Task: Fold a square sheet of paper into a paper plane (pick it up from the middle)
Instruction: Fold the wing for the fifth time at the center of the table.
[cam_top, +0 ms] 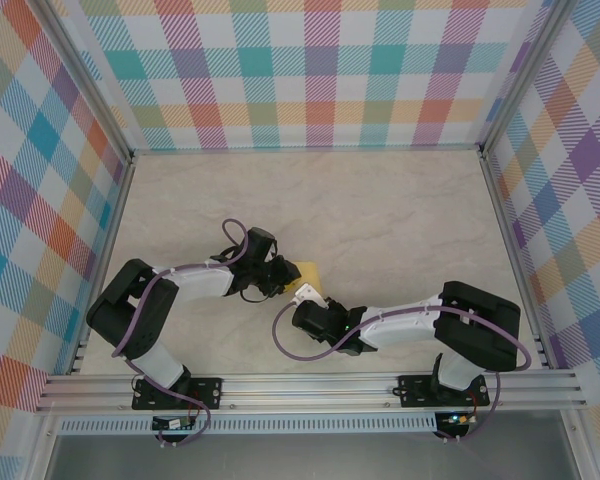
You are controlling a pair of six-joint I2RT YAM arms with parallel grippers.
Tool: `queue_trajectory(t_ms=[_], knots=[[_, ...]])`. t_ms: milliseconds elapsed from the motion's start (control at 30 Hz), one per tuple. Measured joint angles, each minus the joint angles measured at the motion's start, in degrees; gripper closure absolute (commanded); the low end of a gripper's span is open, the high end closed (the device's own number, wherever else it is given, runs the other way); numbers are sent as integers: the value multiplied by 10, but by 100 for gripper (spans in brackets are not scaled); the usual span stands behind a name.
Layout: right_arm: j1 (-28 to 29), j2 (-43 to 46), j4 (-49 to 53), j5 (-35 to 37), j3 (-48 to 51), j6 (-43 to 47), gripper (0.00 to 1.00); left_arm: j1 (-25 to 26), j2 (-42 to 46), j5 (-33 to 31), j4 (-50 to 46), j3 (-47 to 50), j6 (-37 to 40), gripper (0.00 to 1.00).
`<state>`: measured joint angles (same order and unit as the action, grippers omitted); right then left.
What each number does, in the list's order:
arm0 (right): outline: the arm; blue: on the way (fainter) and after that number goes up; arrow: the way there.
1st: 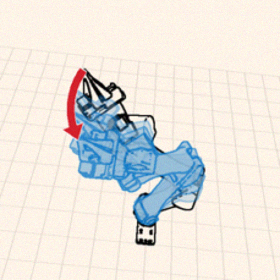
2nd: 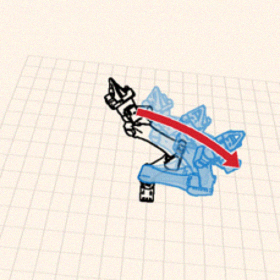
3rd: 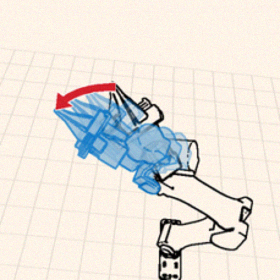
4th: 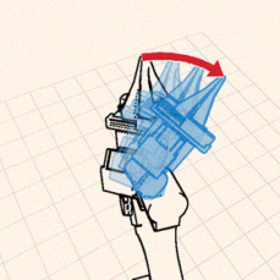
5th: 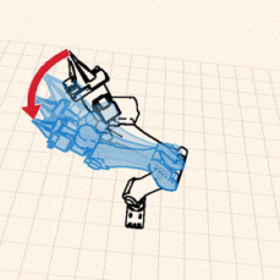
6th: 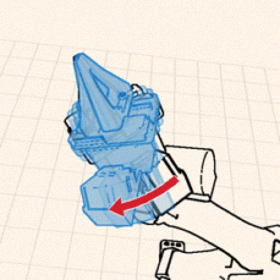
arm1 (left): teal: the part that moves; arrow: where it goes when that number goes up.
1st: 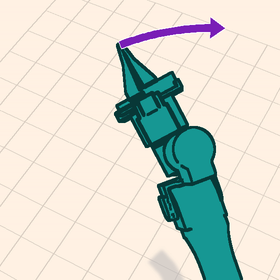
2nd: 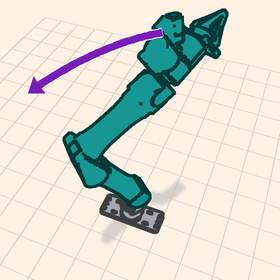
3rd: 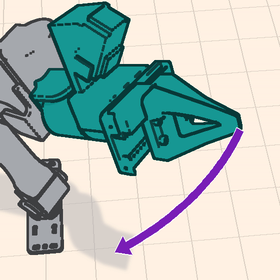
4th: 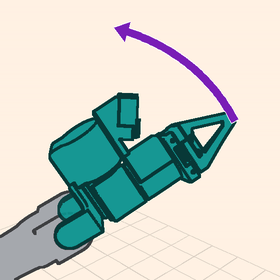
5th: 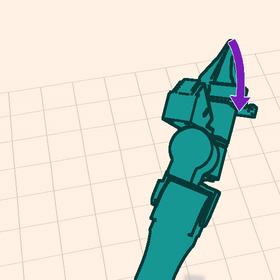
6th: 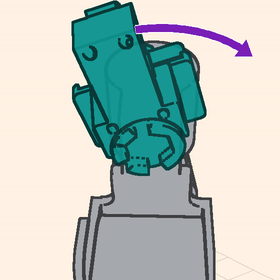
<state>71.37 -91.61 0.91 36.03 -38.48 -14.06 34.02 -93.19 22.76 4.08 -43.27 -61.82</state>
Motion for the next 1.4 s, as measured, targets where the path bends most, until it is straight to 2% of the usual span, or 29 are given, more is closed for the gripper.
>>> queue_trajectory(t_ms=[67, 233, 433, 733, 1400], knots=[[0, -4, 0, 0, 0, -3, 89, 0, 0, -5, -9, -2, 3, 73], [0, -10, -9, 0, 0, -15, 91, 0, 17, -36, -56, -12, 22, 50], [-14, -7, -56, -27, 15, -33, 91, 0, 68, -87, -121, -26, 41, 39], [-62, 23, -125, -113, 62, -58, 91, -1, 108, -130, -170, -27, 47, 38], [-148, 31, -213, -286, 106, -135, 90, -1, 112, -132, -175, -22, 49, 38]])
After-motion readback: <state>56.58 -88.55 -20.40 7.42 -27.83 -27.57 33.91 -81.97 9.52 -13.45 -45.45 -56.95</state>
